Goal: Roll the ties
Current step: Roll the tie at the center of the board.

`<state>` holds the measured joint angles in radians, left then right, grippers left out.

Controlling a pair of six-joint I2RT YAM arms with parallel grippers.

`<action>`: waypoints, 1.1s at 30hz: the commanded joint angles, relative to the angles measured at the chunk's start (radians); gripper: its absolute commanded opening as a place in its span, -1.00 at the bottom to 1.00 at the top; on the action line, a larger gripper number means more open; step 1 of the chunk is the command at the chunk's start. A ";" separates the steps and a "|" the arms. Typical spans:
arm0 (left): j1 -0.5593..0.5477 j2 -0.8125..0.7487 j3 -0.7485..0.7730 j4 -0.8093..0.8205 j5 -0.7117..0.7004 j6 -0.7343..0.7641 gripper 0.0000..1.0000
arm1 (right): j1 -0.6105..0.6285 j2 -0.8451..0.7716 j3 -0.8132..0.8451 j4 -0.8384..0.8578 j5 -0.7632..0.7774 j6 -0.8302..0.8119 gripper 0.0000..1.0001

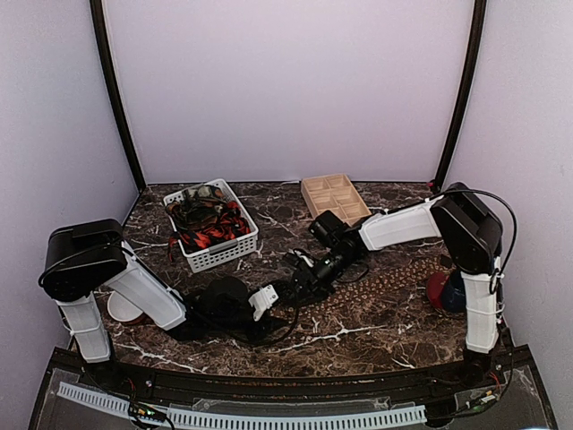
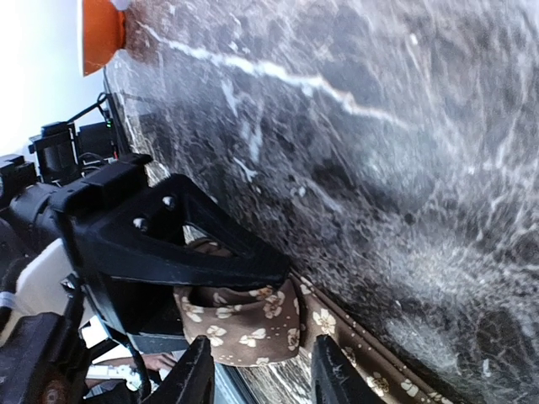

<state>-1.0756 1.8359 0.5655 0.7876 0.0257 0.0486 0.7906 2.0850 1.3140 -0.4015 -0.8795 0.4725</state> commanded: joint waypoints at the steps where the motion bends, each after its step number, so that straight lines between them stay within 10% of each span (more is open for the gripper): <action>1: -0.003 0.010 -0.014 -0.086 0.026 0.017 -0.27 | -0.001 -0.033 0.004 0.036 -0.036 0.013 -0.19; 22: -0.003 0.013 -0.017 -0.083 0.032 0.008 -0.27 | 0.033 0.050 0.026 0.001 -0.030 -0.018 -0.28; 33: -0.003 0.010 -0.023 -0.083 0.022 0.009 -0.27 | 0.033 0.009 -0.015 -0.020 -0.015 -0.046 -1.00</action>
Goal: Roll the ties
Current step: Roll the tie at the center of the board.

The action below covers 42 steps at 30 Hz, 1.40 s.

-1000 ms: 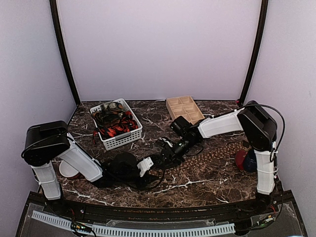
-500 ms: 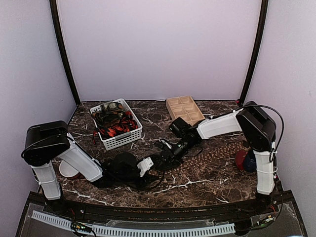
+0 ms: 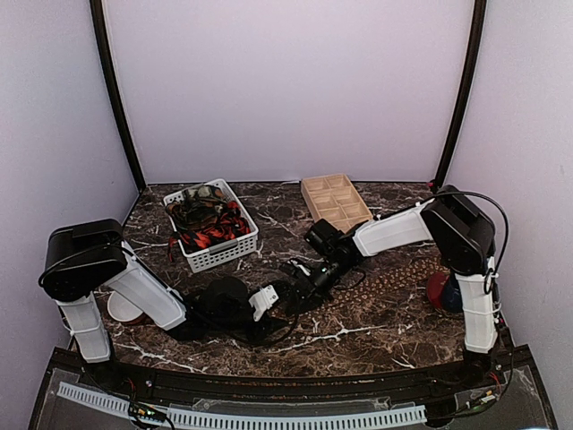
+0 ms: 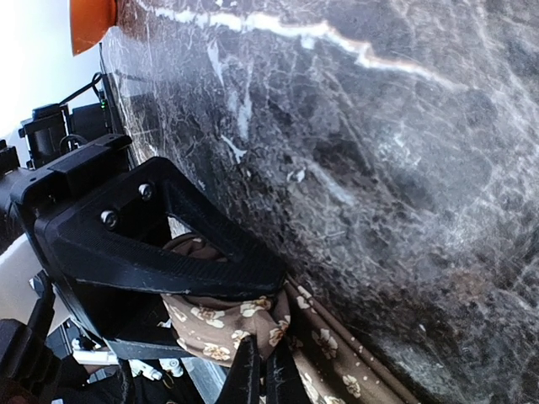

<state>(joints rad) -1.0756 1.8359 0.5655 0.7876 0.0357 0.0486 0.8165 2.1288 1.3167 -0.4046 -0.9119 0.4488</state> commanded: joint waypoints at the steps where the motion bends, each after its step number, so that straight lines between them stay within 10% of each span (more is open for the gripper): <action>1: -0.003 0.006 -0.027 -0.079 0.010 0.010 -0.26 | 0.005 -0.037 -0.025 -0.017 0.023 -0.022 -1.00; 6: -0.003 -0.077 -0.053 -0.065 0.019 0.011 0.30 | 0.001 -0.006 -0.023 -0.022 0.055 -0.025 -1.00; 10: -0.003 -0.144 -0.096 -0.081 0.025 -0.019 0.37 | 0.000 0.016 -0.024 -0.022 0.078 -0.023 -1.00; 30: -0.002 -0.058 0.071 -0.091 0.061 0.137 -0.25 | -0.014 0.036 -0.017 -0.054 0.096 -0.028 -1.00; 42: -0.003 0.094 0.128 -0.169 0.014 0.061 -0.30 | -0.019 0.000 -0.014 -0.027 0.077 -0.018 -1.00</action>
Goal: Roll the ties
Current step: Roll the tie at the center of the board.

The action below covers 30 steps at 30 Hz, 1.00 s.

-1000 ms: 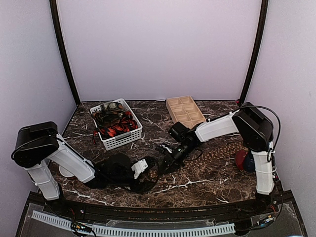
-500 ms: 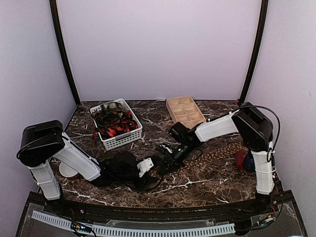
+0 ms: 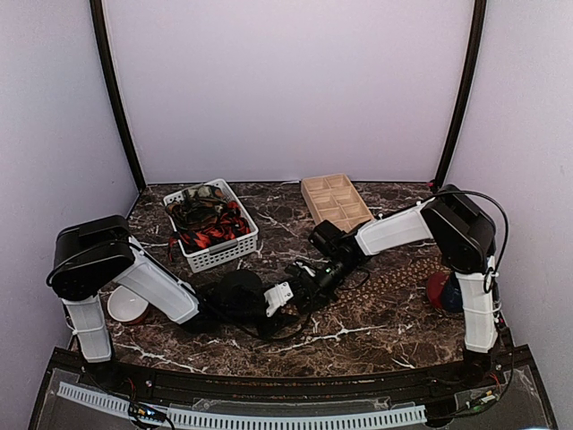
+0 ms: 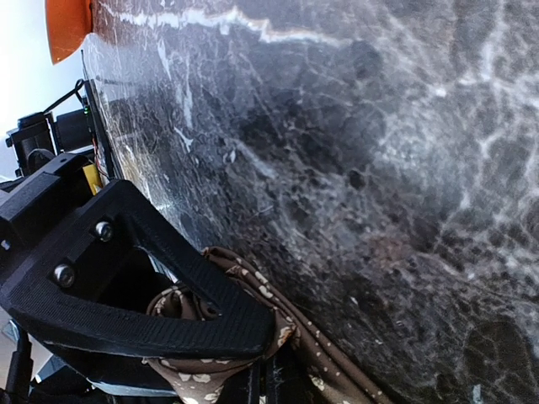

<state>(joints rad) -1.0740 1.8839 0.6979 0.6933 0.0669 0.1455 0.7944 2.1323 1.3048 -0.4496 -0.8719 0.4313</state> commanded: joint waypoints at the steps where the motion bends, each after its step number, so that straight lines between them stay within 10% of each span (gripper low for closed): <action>1: -0.004 0.046 -0.015 -0.090 -0.029 -0.045 -0.30 | 0.002 -0.012 -0.007 0.025 0.034 0.000 -1.00; 15: -0.004 0.011 -0.036 -0.261 -0.026 -0.051 -0.38 | -0.080 -0.166 -0.113 0.127 -0.034 0.042 -0.24; 30: -0.004 0.029 0.001 -0.282 0.000 -0.075 -0.37 | -0.015 -0.098 -0.077 0.114 -0.045 0.020 -0.33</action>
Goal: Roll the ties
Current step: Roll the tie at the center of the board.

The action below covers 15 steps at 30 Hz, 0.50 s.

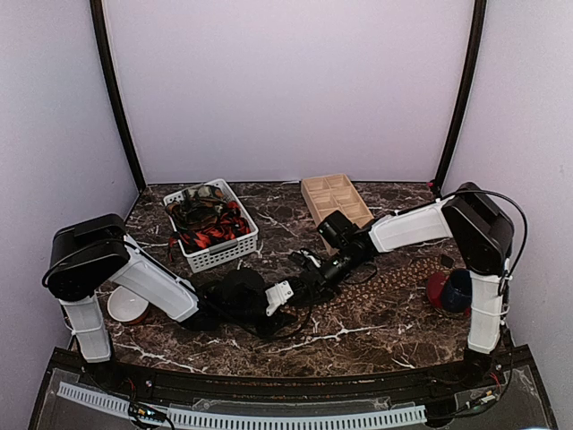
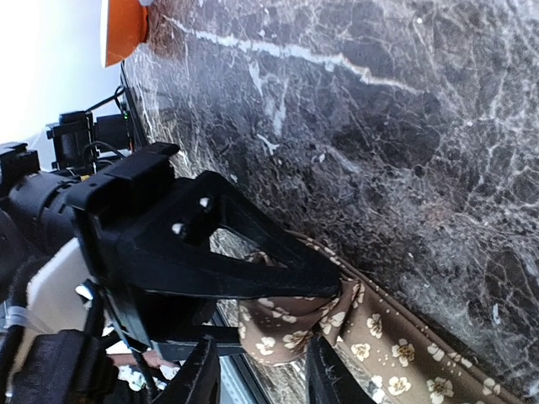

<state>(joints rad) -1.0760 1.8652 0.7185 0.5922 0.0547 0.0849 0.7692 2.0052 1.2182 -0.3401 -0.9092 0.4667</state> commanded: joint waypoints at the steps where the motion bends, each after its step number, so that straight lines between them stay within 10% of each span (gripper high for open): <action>1: -0.002 0.048 -0.018 -0.182 0.011 -0.012 -0.37 | 0.010 0.035 0.009 0.005 -0.004 -0.015 -0.34; 15: -0.002 0.021 -0.022 -0.175 0.004 -0.025 -0.17 | 0.008 0.054 0.012 -0.023 0.042 -0.039 -1.00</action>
<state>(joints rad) -1.0760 1.8652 0.7250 0.5800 0.0555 0.0803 0.7742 2.0552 1.2381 -0.3462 -0.8970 0.4500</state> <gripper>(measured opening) 0.352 0.006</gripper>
